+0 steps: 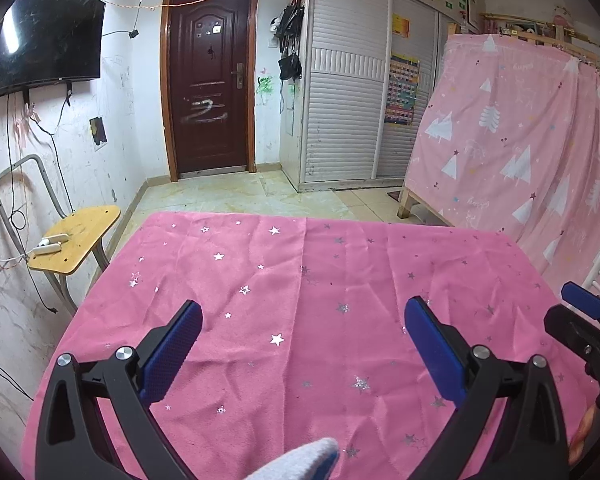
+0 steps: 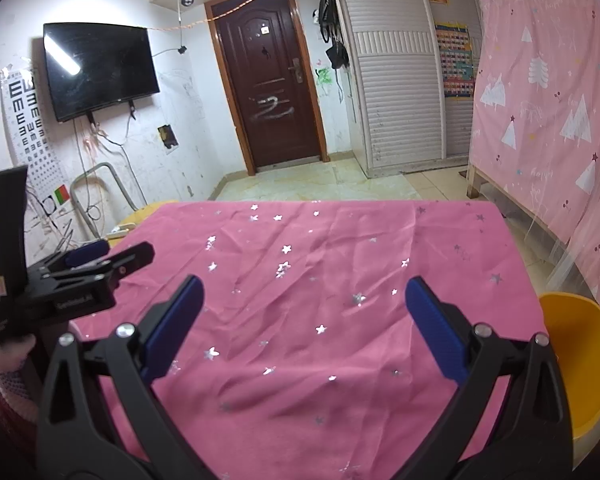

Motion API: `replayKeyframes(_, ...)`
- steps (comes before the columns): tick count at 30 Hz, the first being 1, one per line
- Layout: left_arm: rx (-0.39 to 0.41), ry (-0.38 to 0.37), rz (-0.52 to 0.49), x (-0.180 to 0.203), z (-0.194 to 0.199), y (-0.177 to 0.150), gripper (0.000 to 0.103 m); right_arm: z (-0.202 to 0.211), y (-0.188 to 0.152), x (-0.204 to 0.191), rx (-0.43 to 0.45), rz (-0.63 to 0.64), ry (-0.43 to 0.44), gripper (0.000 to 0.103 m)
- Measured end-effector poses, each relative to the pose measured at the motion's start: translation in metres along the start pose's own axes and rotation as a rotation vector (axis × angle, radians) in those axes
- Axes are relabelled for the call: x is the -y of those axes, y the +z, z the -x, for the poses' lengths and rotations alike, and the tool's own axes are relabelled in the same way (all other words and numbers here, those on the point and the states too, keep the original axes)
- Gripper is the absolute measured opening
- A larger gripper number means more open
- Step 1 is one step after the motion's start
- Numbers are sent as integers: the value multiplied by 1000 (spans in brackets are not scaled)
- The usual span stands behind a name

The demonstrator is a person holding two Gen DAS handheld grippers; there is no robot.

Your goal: Collect trash

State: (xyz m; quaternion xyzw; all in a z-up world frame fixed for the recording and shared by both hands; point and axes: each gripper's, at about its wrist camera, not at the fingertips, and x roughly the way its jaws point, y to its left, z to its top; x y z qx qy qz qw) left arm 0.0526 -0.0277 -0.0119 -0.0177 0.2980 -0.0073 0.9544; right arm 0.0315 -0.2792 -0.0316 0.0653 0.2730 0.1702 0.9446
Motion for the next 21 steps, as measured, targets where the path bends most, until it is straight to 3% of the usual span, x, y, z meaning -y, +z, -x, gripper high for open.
replayKeyframes(21,-8,-1,22,-1,0,2,93,0,1,1,-4,1,-2,97)
